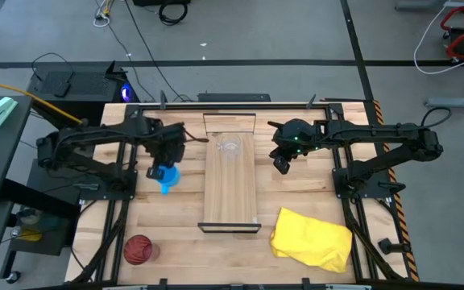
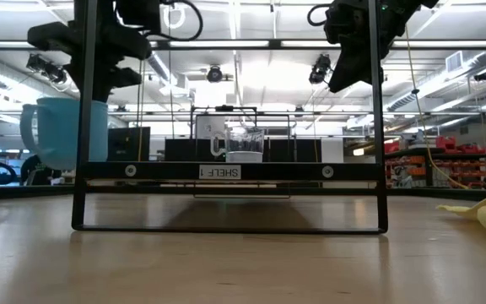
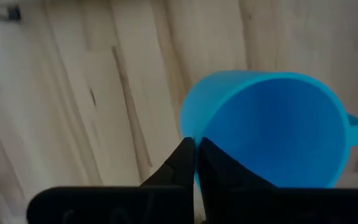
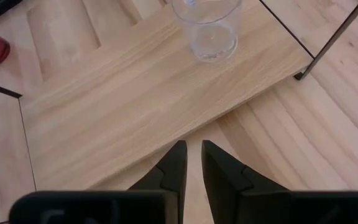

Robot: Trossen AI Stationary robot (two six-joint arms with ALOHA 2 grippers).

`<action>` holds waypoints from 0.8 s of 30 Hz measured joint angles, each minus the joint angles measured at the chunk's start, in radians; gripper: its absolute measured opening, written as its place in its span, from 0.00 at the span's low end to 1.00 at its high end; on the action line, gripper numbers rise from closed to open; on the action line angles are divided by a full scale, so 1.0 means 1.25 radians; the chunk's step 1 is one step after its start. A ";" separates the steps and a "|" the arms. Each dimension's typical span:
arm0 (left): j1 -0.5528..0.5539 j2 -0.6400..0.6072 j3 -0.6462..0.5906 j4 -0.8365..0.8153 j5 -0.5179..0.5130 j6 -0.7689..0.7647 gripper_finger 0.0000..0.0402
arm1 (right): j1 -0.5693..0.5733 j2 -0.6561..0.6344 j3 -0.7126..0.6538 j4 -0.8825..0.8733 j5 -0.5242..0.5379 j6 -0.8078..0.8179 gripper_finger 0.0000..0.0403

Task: Stack small to large cups/mugs on shelf
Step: Put the blue mug on the shelf

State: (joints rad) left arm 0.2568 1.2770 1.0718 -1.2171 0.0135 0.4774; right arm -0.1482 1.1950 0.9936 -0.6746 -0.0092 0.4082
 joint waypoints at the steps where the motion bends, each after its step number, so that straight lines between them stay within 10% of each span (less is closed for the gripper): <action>1: -0.007 0.007 0.001 0.005 -0.001 0.016 0.04 | 0.000 0.000 0.000 0.000 0.000 0.000 0.14; 24: -0.020 0.179 0.001 0.135 0.010 0.105 0.04 | 0.001 0.000 0.000 -0.011 -0.035 0.034 0.14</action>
State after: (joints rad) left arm 0.2317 1.5014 1.0725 -1.0488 0.0257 0.6085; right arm -0.1471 1.1954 0.9936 -0.6888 -0.0525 0.4503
